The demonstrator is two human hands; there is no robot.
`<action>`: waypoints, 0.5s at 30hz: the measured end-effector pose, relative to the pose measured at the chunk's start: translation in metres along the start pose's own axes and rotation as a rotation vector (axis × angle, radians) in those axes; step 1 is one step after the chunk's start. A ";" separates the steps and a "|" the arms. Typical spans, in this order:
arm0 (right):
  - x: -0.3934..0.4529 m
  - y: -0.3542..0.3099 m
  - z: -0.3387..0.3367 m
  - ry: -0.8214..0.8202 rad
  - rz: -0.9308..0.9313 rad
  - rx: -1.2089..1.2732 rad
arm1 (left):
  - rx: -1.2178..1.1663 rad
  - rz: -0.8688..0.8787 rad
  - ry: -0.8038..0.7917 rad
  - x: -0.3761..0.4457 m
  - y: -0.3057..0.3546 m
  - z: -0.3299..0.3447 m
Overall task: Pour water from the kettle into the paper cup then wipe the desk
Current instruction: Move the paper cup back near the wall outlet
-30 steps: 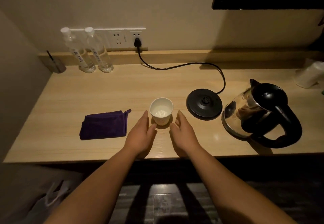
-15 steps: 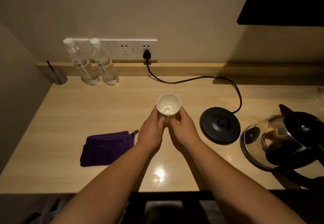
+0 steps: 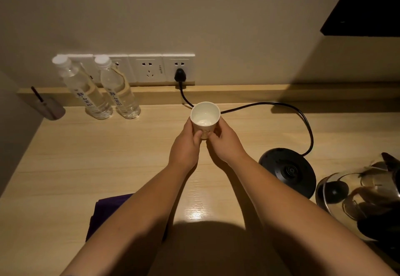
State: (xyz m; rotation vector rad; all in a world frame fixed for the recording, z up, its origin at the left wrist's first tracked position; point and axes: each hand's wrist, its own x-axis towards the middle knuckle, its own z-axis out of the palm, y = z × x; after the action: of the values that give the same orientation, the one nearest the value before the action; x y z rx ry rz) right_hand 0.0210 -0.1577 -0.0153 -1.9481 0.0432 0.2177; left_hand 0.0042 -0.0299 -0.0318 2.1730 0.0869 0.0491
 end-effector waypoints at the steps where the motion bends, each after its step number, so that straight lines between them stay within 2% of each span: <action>1: 0.001 0.001 0.000 -0.004 0.001 -0.007 | 0.001 -0.002 -0.002 0.000 -0.001 0.000; 8: 0.000 -0.002 -0.002 -0.022 0.012 -0.060 | 0.049 -0.003 -0.033 -0.001 0.002 -0.002; 15: -0.024 -0.008 -0.021 -0.025 0.036 -0.330 | 0.279 -0.103 -0.072 -0.028 0.007 -0.004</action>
State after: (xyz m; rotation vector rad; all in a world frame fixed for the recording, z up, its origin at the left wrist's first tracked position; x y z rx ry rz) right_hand 0.0010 -0.1754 0.0036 -2.2738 0.0273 0.2875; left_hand -0.0236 -0.0327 -0.0240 2.4428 0.1733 -0.1054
